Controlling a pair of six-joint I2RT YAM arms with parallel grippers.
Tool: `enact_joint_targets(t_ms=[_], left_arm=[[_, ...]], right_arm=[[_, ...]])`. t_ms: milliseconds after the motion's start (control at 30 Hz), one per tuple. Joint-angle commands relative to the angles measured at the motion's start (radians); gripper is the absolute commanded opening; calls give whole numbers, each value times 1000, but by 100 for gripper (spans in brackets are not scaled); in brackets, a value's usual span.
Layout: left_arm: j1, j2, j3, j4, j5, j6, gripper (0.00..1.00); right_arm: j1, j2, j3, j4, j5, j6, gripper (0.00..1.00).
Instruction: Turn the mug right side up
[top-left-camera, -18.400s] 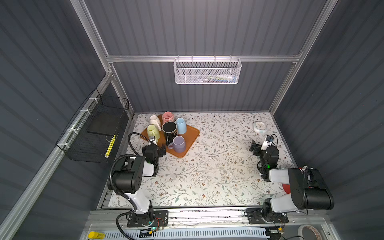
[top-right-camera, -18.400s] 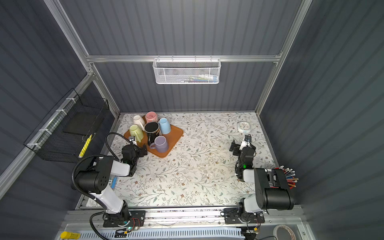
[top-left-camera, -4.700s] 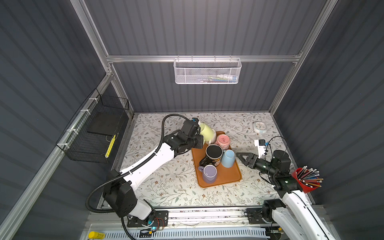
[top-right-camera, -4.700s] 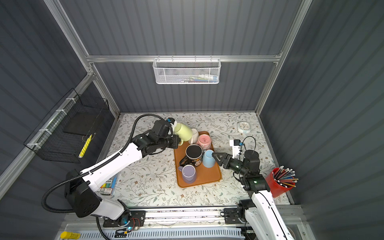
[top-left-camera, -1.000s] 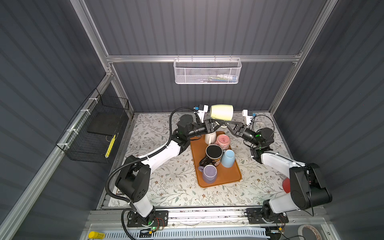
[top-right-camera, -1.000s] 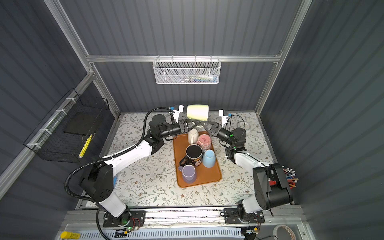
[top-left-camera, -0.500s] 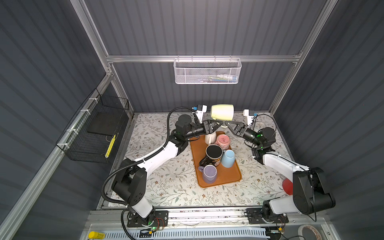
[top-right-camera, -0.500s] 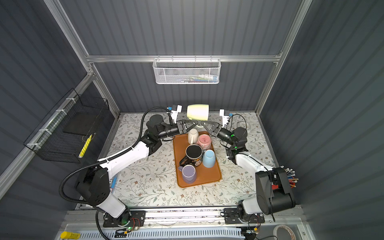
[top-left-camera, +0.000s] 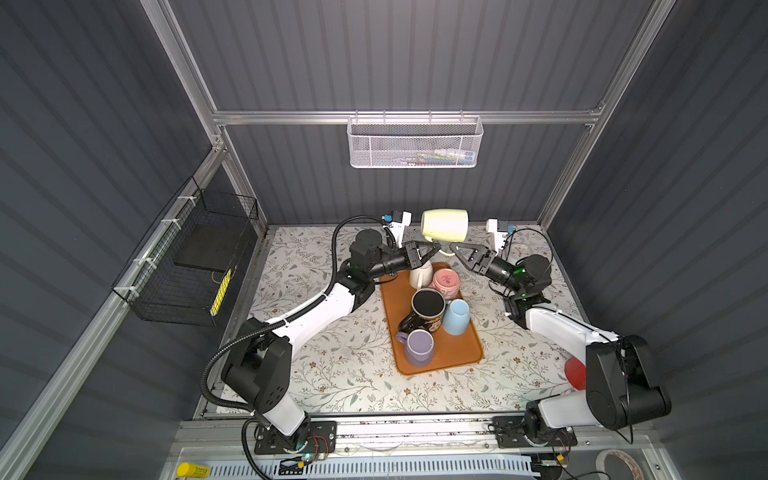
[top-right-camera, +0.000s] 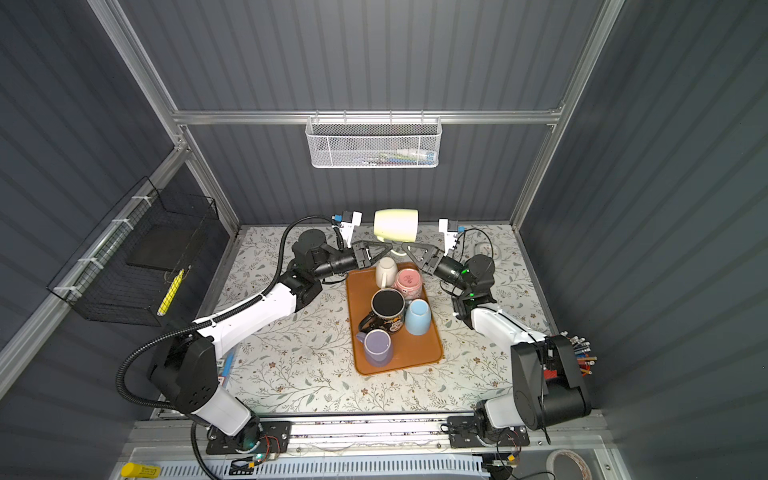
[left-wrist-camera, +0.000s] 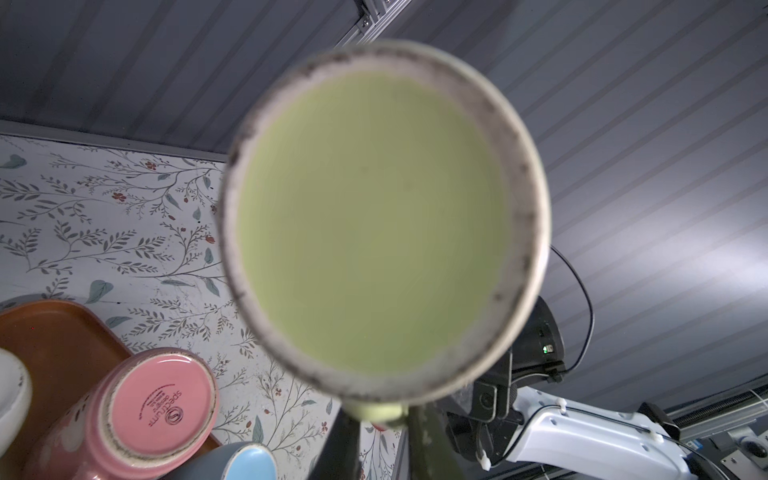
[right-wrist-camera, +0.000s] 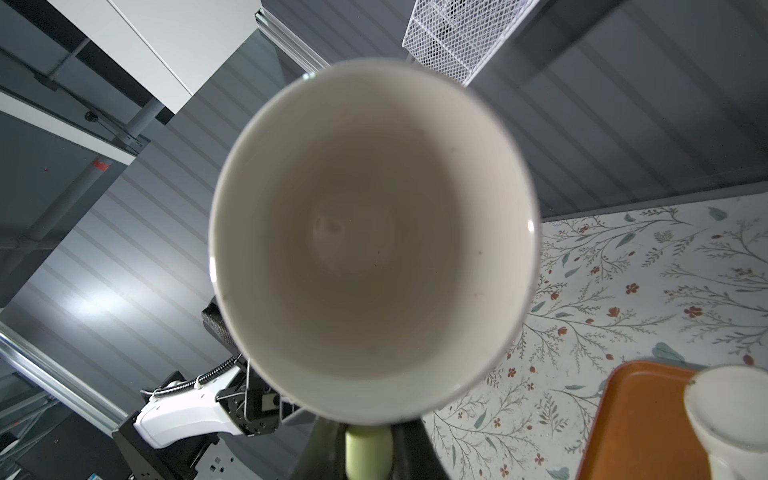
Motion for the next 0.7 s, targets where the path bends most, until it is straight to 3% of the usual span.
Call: enact_joint_targets(t_ms=[0,100,300,467,667], left_arm=[[4,-8,9,25,0,38,6],[4,-5,1,44,-2,32,0],[4,4,-2,60,-5,17,0],[4,10,-1,62,-10,8,21],[4,18,9,67,-7,1,31]], right_arm=[[20,-26,7,96,-29,-29,0],[32,-37,6,63,-35,-66,0],[42,-55,3,21,-39,-108,0],[43,-51,0,27,-42,-112,0],[45,-46,-5,42,-47,-107,0]])
